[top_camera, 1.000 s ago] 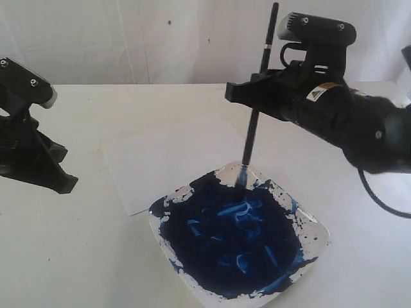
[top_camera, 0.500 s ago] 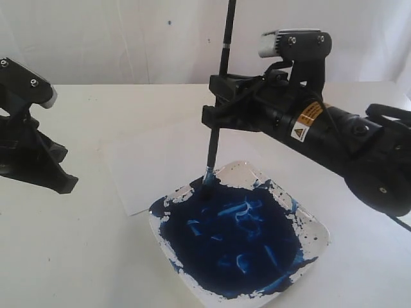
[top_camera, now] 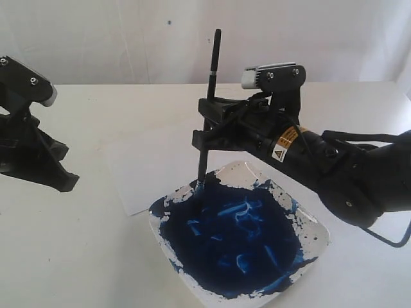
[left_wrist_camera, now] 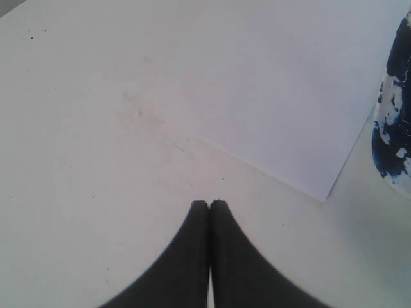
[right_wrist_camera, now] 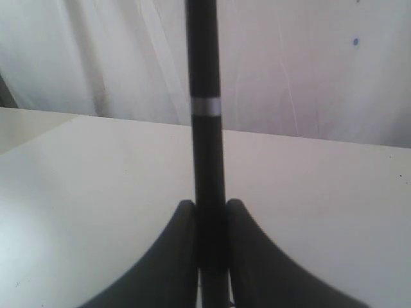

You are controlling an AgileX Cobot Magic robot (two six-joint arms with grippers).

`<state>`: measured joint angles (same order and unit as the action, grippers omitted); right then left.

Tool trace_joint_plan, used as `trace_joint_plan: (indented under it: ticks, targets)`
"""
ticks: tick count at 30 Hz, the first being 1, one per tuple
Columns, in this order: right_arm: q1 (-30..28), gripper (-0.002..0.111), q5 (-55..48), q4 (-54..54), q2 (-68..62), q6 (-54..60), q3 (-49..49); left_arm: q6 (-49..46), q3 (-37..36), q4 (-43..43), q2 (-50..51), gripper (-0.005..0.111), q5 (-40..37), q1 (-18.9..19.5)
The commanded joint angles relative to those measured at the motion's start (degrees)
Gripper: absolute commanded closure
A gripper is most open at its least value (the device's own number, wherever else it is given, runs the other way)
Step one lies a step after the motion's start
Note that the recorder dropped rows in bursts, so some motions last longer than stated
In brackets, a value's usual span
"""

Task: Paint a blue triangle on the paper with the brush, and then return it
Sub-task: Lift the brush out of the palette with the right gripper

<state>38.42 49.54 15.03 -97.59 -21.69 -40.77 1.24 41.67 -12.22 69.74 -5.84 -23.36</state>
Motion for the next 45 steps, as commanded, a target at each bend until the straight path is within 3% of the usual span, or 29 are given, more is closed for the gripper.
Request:
trace_joint_plan:
  ticks: [1, 7, 12, 18, 21, 24, 29, 35, 45]
  targets:
    - [-0.22, 0.108, 5.04, 0.08, -0.24, 1.94, 0.24, 0.02, -0.35, 0.24, -0.07, 0.107, 0.11, -0.37]
    - [-0.22, 0.108, 13.92, -0.67, 2.0, 5.46, 0.24, 0.02, -0.35, 0.24, 0.23, 0.107, 0.1, -0.37]
    - [-0.22, 0.108, 7.87, -1.28, 4.34, 5.46, 0.24, 0.02, 0.17, 0.14, 3.35, 0.107, 0.13, -0.37]
    - [-0.22, 0.108, 0.12, -0.68, 3.18, 6.53, 0.24, -0.26, 7.73, 2.69, 12.71, 0.107, -8.32, -0.37]
    - [-0.22, 0.108, 1.25, 0.39, 1.52, 6.53, 0.24, -8.38, 12.68, 7.6, 17.67, 0.107, -12.16, -0.37]
    - [-0.22, 0.108, 1.25, 0.47, 0.06, 6.53, 0.24, -23.17, 17.86, 20.18, 22.17, 0.107, -17.15, 0.44]
    - [-0.22, 0.108, 1.25, 0.47, -0.62, 7.21, 0.24, -44.72, 25.59, 40.03, 28.75, 0.107, -23.11, 5.59]
    - [-0.22, 0.108, 10.12, -0.3, 0.69, 12.03, -0.05, -54.6, 30.88, 51.82, 33.48, 0.107, -31.21, 11.42]
    - [-0.65, 0.108, 6.58, -7.71, 3.3, 15.22, -6.1, -62.59, 30.88, 61.26, 40.19, 0.107, -31.33, 11.91]
